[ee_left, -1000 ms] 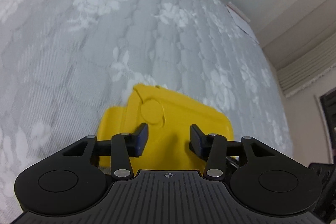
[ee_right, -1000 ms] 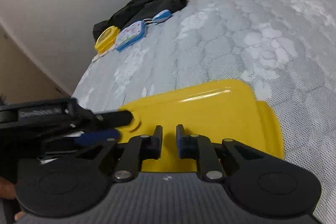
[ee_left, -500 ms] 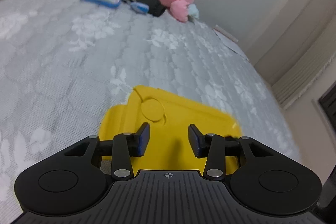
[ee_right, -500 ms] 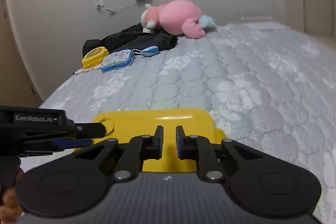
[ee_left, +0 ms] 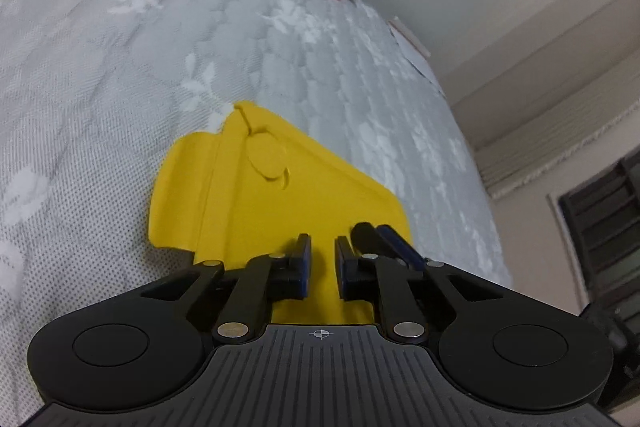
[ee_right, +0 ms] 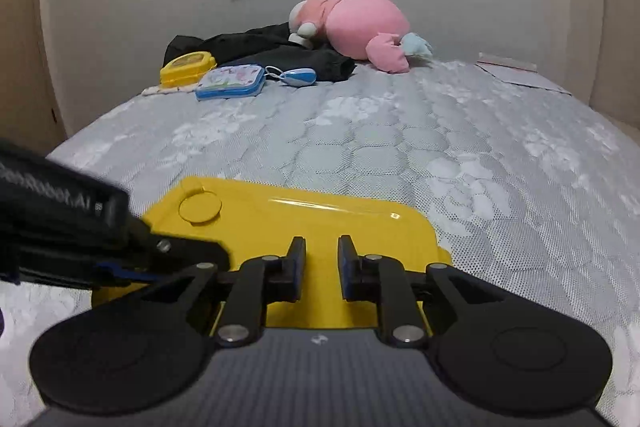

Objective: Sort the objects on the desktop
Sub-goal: 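Lower the yellow lid onto the glass container and open the right gripper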

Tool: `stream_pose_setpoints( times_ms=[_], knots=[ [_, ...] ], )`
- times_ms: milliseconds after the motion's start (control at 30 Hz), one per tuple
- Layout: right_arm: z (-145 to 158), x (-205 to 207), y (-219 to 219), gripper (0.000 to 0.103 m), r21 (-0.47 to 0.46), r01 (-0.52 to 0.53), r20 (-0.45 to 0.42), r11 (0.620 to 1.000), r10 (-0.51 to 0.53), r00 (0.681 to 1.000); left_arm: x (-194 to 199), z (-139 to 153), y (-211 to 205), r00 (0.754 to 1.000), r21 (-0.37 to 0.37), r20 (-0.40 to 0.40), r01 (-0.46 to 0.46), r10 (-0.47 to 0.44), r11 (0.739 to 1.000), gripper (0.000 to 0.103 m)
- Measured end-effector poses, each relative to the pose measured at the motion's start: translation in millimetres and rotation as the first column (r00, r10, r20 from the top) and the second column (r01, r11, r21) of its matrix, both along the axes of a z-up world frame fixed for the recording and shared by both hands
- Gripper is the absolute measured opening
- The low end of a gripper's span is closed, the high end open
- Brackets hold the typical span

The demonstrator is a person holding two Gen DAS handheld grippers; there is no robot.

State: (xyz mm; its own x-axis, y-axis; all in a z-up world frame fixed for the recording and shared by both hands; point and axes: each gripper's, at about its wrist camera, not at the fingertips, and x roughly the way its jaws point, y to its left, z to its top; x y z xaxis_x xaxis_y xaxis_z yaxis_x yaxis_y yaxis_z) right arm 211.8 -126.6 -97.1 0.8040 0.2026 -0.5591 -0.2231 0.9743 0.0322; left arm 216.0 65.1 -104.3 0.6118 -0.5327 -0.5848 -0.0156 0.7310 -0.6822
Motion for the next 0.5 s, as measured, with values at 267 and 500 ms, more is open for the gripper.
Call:
stream_pose_setpoints(
  times_ms=[267, 500],
  knots=[
    [17.3, -38.5, -20.2, 0.020, 0.056, 0.079, -0.012, 0.995, -0.079, 0.997, -47.3, 25.4, -11.7, 0.993, 0.198, 0.112, 0.001, -0.024, 0.980, 0.042],
    [28.8, -87.5, -25.0, 0.043, 0.061, 0.101, -0.062, 0.993, -0.097, 0.993, -100.3, 33.5, -18.3, 0.990, 0.361, 0.137, -0.011, -0.041, 0.932, 0.053]
  ],
)
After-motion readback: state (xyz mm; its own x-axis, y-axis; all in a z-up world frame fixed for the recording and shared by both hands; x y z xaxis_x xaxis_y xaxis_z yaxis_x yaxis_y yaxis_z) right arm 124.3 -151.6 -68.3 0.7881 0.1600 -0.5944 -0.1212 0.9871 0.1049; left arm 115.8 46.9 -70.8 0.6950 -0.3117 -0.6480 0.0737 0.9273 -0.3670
